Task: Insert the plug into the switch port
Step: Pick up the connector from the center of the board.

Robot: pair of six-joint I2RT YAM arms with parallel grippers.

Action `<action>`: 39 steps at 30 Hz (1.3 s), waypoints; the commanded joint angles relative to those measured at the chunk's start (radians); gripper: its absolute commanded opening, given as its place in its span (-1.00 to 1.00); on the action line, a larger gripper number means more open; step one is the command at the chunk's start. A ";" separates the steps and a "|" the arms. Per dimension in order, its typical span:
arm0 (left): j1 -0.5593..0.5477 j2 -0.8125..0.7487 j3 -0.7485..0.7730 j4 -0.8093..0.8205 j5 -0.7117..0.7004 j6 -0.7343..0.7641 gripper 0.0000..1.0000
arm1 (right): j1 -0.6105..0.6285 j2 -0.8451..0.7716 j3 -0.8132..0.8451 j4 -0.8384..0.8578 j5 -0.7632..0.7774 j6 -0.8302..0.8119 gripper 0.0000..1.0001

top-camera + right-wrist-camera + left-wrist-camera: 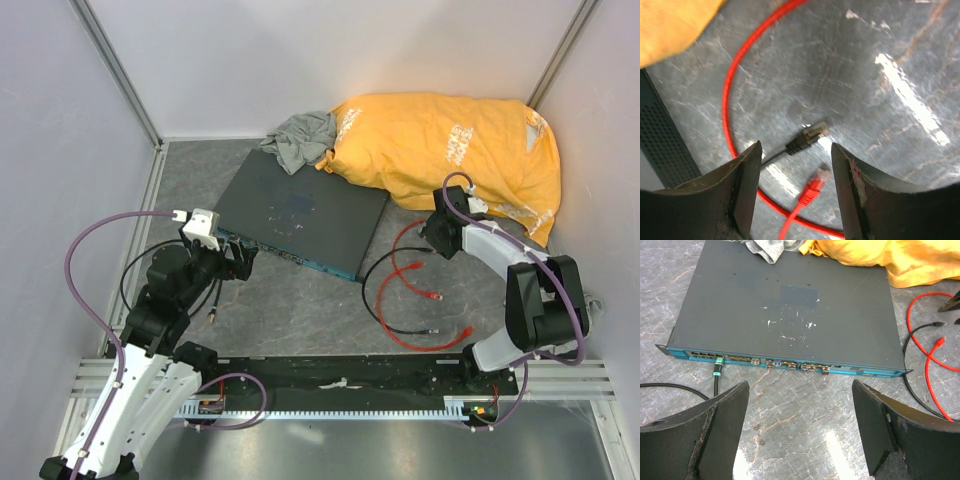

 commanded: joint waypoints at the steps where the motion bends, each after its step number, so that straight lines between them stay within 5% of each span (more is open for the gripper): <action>1: -0.004 -0.008 -0.004 0.019 0.007 0.014 0.79 | 0.005 0.064 0.060 0.004 0.011 0.037 0.28; 14: -0.005 -0.002 -0.004 0.019 0.002 0.017 0.79 | 0.005 0.162 0.058 0.045 -0.011 0.075 0.00; 27: -0.005 0.017 -0.007 0.019 -0.006 0.019 0.79 | 0.002 0.158 0.115 0.100 -0.064 0.051 -0.80; 39: -0.002 0.026 -0.015 0.041 0.003 0.019 0.79 | 0.002 -0.074 0.178 0.153 -0.164 -0.104 -1.00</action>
